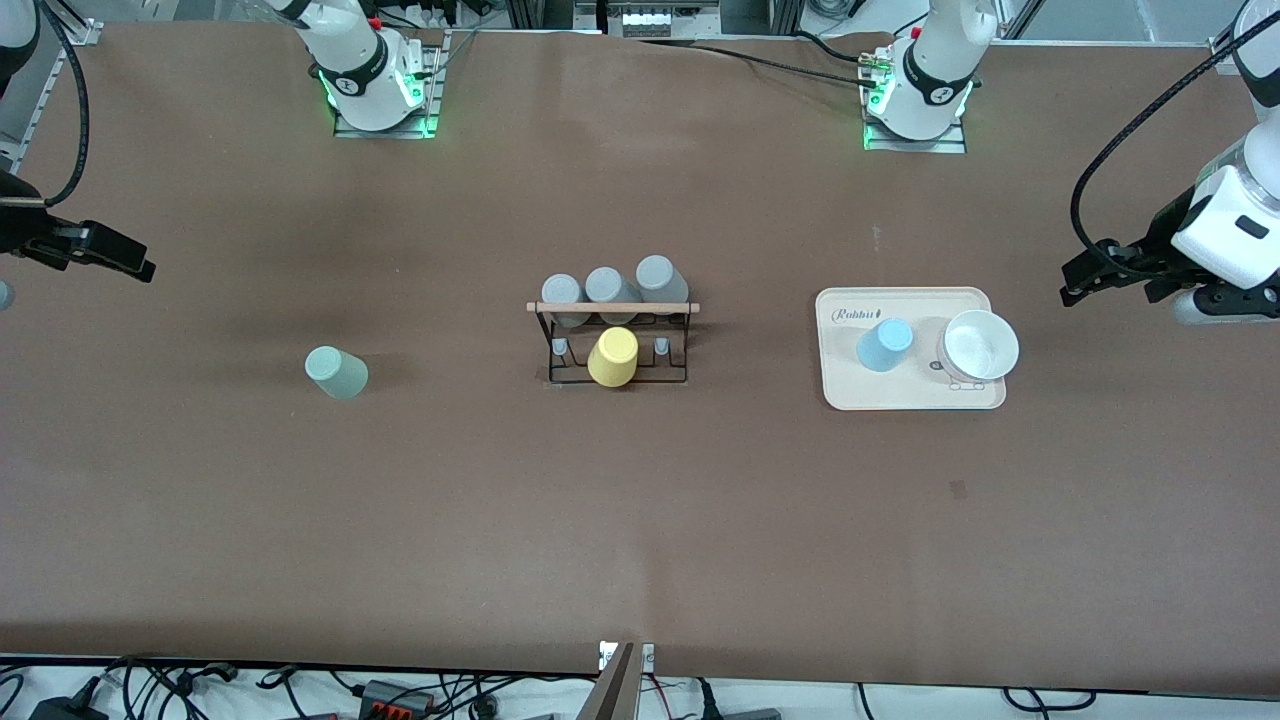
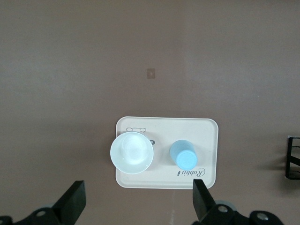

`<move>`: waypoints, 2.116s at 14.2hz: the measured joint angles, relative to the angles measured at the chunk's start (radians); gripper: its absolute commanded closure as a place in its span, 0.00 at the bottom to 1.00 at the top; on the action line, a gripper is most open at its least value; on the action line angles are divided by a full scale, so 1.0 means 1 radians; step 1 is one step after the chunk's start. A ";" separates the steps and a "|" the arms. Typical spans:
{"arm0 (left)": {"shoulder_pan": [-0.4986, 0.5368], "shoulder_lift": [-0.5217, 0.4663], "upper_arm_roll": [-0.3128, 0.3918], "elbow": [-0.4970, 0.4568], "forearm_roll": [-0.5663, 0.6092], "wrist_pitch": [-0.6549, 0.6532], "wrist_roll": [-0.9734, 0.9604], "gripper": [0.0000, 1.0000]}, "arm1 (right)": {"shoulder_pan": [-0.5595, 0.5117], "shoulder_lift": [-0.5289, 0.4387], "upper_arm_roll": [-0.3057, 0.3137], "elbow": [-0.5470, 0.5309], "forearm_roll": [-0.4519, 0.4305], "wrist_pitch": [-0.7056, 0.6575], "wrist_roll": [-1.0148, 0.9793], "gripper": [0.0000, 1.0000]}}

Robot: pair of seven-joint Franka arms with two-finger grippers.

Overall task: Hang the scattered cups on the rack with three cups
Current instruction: 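Reach the left gripper toward the light blue cup on the tray, then lower the left gripper around the light blue cup and close it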

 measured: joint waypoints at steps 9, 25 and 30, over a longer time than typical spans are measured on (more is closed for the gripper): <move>-0.007 0.000 -0.002 0.004 0.000 0.000 -0.001 0.00 | 0.000 0.000 0.000 0.000 0.003 0.000 0.031 0.00; -0.104 0.274 -0.024 0.027 0.001 0.001 -0.002 0.00 | 0.001 -0.031 0.000 -0.054 0.004 0.003 0.032 0.00; -0.104 0.386 -0.043 -0.049 -0.017 0.144 -0.001 0.00 | 0.001 -0.046 0.000 -0.075 0.004 0.018 0.032 0.00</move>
